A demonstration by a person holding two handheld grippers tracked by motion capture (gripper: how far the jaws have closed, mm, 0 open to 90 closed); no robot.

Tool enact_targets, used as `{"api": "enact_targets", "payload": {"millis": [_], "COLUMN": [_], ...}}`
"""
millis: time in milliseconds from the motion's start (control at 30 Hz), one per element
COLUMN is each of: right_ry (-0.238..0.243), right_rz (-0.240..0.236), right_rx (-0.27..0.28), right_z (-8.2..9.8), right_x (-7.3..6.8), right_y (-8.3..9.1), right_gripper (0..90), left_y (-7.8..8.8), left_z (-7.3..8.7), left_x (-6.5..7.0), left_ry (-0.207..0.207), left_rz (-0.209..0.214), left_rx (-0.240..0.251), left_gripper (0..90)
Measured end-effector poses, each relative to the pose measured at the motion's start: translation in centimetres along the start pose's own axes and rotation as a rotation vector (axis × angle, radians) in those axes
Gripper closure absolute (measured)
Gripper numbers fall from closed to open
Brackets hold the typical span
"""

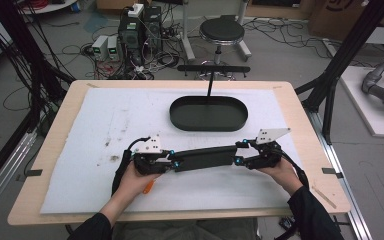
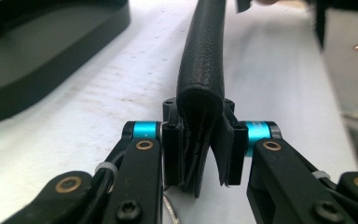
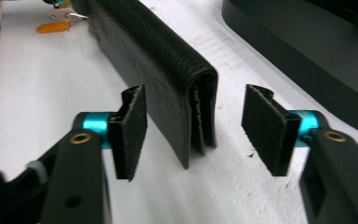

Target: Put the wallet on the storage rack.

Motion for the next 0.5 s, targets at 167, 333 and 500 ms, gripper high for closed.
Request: {"api": "enact_targets", "payload": {"millis": [167, 333, 500], "right_ry": [0.031, 0.087, 0.078], "right_rz": [-0.013, -0.061, -0.097], "right_rx": [-0.008, -0.009, -0.015], "right_z": [-0.2, -0.4, -0.3], "right_x": [-0.7, -1.9, -2.2], "right_y": [-1.0, -0.9, -0.6], "right_gripper": [36.5, 58.1, 72.0], "left_y": [0.1, 0.4, 0.5], "left_z": [-0.4, -0.7, -0.7], "left_x": [0.7, 0.6, 0.2], "left_ry": [0.007, 0.039, 0.043], "left_rz": [0.062, 0.07, 0.032], "left_rx": [0.037, 0.066, 0.062], "left_gripper": [75.4, 75.3, 73.5]}}
Point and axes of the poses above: each handheld gripper's, and its own axes: y roughly backward along the jaws, z roughly out of its underside, x roughly to its right, the point moved 9 cm from there along -y, roughly forward along the jaws, and after that the axes turned 1 degree about -x, right-handed, at the moved point
